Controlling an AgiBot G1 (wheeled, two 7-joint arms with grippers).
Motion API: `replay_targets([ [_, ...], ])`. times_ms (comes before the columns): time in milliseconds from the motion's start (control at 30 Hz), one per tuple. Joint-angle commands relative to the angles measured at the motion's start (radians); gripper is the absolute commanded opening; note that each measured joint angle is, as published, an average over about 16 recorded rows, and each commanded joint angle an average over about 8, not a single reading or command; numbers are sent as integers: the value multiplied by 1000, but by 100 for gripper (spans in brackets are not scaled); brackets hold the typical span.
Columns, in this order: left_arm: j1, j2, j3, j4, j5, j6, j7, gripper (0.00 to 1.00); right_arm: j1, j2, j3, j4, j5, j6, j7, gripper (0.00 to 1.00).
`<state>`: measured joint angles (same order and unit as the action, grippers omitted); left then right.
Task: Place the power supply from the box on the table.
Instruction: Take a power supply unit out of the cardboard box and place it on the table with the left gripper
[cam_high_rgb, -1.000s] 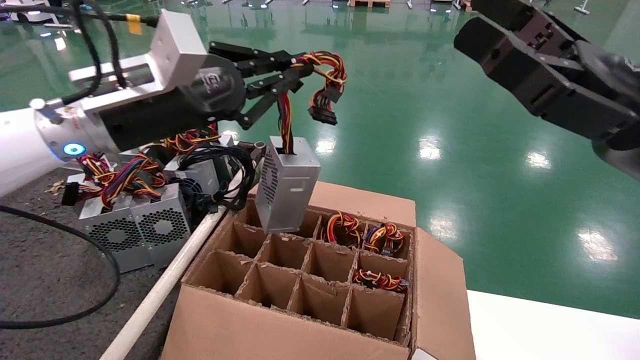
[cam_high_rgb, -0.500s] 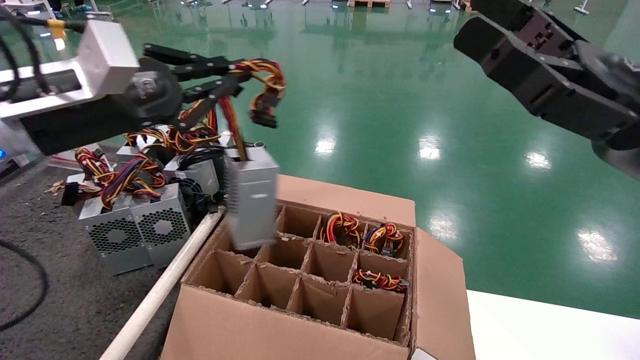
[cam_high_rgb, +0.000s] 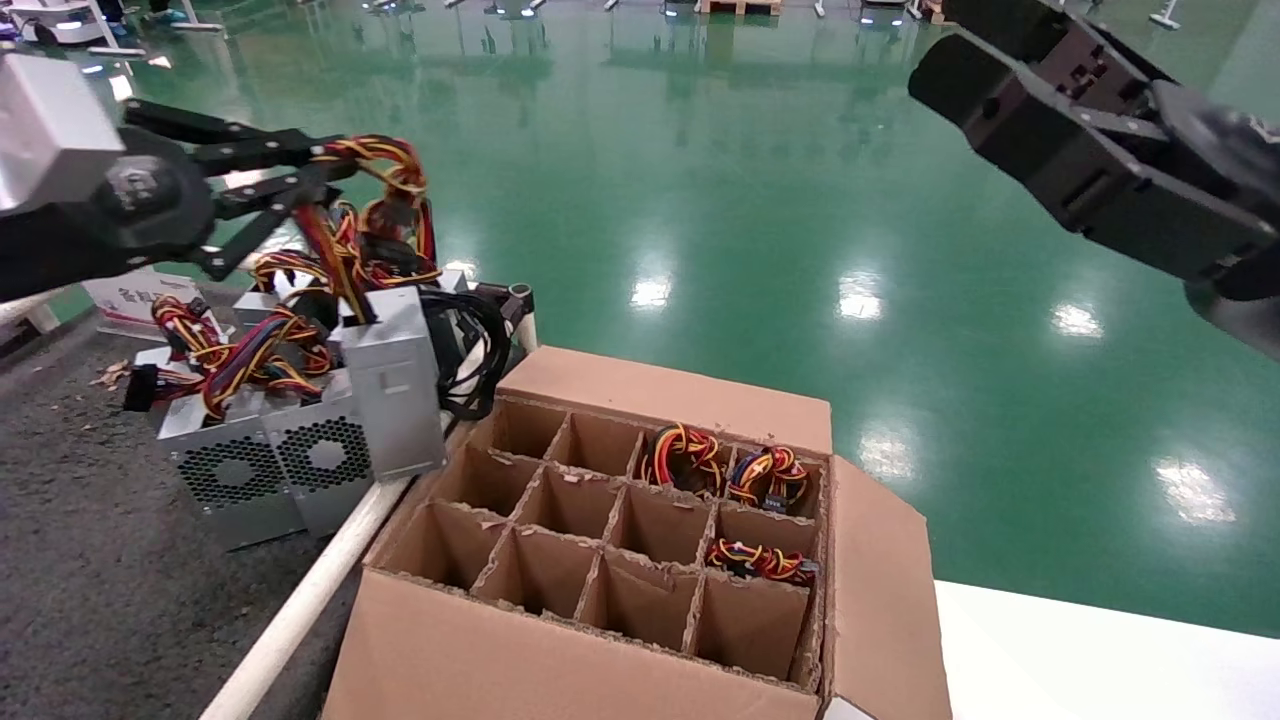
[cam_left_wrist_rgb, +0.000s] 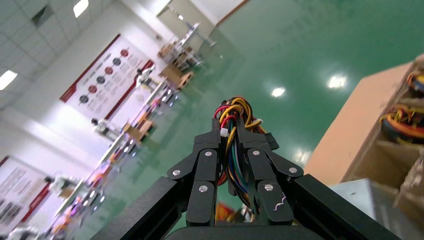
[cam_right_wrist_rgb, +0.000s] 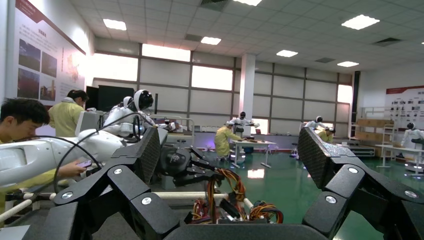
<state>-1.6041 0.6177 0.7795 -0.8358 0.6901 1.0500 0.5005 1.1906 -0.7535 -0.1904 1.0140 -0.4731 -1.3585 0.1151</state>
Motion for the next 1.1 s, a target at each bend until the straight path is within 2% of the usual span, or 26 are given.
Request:
replay_targets([
  [33,3,-27,-2,-18,7,-9,-10,0,0,0,0,0,0,0,0,100],
  [300,32,-120,0,-83,23,-38,-59,0,0,0,0,0,0,0,0,100],
  [1100,46,-275,-1,-151,6,-10,-122,0,0,0,0,0,0,0,0,100],
])
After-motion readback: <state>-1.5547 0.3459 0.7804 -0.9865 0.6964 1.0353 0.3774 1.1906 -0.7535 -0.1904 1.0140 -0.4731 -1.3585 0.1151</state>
